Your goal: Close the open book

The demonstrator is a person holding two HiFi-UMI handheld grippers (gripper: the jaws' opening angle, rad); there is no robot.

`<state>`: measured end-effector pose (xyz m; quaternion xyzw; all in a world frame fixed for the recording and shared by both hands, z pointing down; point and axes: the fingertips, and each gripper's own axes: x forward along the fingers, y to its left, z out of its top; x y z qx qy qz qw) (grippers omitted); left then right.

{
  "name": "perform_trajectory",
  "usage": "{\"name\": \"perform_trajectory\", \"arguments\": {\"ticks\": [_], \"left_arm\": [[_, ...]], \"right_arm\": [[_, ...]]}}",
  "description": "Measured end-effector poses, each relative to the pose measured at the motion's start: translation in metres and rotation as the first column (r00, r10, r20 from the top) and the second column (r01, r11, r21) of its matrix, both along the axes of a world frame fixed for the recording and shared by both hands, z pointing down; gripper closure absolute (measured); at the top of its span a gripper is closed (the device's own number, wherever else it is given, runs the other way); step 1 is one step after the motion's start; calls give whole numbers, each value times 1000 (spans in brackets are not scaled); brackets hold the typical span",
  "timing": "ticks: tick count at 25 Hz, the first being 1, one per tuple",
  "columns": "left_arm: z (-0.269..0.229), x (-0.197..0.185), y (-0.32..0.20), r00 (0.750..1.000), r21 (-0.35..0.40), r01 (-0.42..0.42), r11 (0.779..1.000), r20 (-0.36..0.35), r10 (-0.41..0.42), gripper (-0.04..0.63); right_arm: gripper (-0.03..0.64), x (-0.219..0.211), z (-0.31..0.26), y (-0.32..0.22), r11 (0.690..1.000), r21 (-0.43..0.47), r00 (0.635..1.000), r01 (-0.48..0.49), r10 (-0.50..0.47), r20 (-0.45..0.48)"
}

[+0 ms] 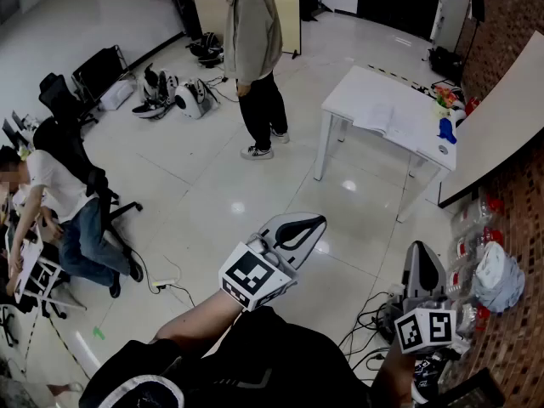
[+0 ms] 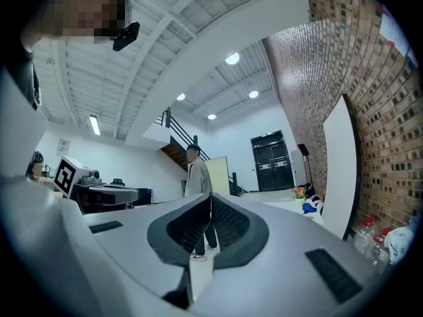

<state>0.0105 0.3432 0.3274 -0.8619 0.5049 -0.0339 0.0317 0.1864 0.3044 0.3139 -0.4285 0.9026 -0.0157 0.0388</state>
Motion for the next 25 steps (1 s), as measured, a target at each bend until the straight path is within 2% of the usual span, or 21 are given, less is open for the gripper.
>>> {"name": "perform_trajectory", "arguments": {"ticks": [5, 11, 14, 25], "left_arm": [[3, 8, -24, 999, -13, -8, 1000, -31, 8, 592], [10, -14, -74, 996, -40, -14, 999, -84, 10, 592], [16, -32, -106, 998, -40, -21, 999, -61, 18, 592], [13, -109, -237, 991, -41, -95, 995, -94, 91, 592]], "right_arm": [[617, 4, 4, -28, 1000, -1, 1000, 5, -5, 6], [617, -20, 14, -77, 1000, -14, 1000, 16, -16, -9], [617, -40, 17, -107, 1000, -23, 1000, 2, -3, -17], [617, -116, 6, -229, 997, -16, 996, -69, 68, -50]]}}
